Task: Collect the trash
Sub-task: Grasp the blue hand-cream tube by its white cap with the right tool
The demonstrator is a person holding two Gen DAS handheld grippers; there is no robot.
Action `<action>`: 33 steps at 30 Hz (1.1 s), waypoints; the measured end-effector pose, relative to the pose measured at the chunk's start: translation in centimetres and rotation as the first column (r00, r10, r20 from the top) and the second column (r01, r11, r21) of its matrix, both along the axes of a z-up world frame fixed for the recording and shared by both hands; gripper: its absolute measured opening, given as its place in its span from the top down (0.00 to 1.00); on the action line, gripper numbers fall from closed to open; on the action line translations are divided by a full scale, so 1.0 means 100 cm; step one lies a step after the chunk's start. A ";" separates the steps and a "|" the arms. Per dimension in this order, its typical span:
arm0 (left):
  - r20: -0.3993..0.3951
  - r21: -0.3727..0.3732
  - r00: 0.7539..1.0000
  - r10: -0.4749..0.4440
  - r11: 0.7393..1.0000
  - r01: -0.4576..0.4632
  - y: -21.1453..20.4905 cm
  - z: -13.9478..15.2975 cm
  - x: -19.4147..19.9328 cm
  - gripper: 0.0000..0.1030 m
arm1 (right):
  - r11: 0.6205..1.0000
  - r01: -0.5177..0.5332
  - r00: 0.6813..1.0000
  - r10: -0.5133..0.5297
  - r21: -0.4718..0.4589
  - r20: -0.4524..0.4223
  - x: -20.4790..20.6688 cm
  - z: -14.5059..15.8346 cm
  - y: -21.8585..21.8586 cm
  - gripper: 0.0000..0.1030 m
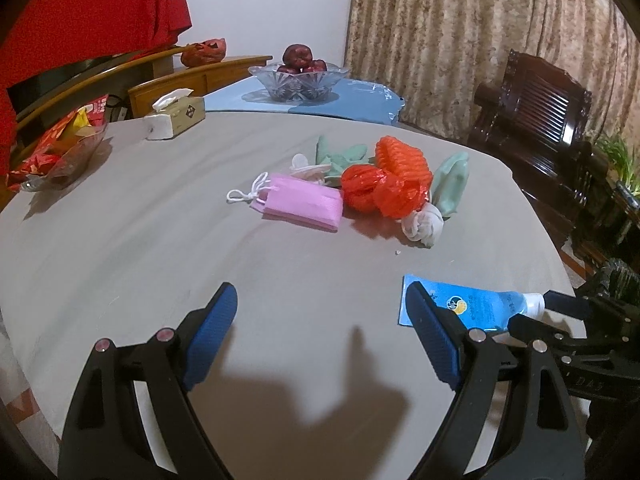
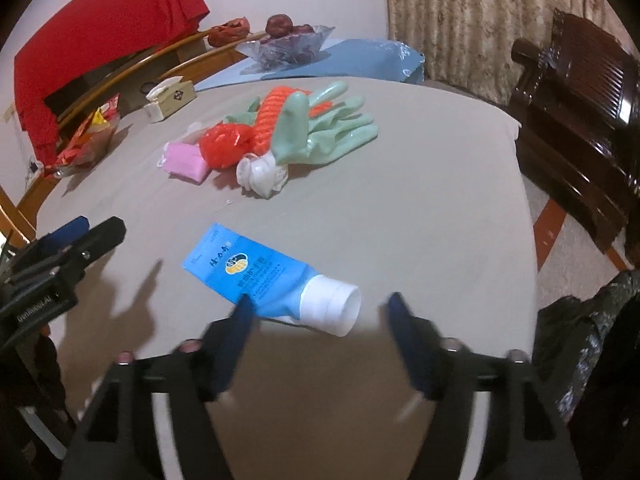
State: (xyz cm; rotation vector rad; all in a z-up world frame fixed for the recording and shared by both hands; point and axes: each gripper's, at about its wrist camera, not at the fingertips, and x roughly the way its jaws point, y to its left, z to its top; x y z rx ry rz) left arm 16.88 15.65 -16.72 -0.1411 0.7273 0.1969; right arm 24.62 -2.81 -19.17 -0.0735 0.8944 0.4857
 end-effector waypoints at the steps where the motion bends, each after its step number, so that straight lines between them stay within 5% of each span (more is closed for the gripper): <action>1: -0.002 0.000 1.000 0.003 1.000 -0.003 0.001 -0.001 -0.001 0.19 | 1.000 -0.009 1.000 0.009 -0.012 0.005 0.000 -0.001 0.001 0.29; 11: -0.013 -0.001 1.000 0.006 1.000 -0.006 0.002 -0.004 0.001 0.19 | 0.997 -0.059 0.998 0.060 -0.054 0.021 0.006 -0.012 0.011 0.26; 17: -0.013 -0.004 1.000 0.011 1.000 -0.011 0.002 -0.004 0.002 0.19 | 0.999 -0.032 0.999 0.032 -0.022 0.004 0.006 -0.010 0.010 0.50; 20: -0.015 -0.006 1.000 0.012 1.000 -0.012 0.002 -0.004 0.002 0.19 | 1.000 -0.001 1.000 0.001 -0.005 -0.012 0.002 -0.010 0.007 0.54; 25: -0.016 -0.007 1.000 0.007 1.000 -0.007 0.001 -0.005 0.001 0.19 | 0.999 -0.050 0.998 0.050 0.016 -0.035 -0.004 -0.008 0.011 0.51; 29: -0.011 -0.009 1.000 0.009 1.000 -0.009 0.001 -0.004 0.001 0.19 | 0.998 -0.058 0.998 0.058 -0.018 -0.004 0.000 -0.007 0.012 0.35; 33: -0.011 -0.009 1.000 0.008 1.000 -0.008 0.000 -0.004 0.001 0.19 | 0.997 -0.076 0.997 0.076 -0.031 0.000 0.009 -0.008 0.012 0.35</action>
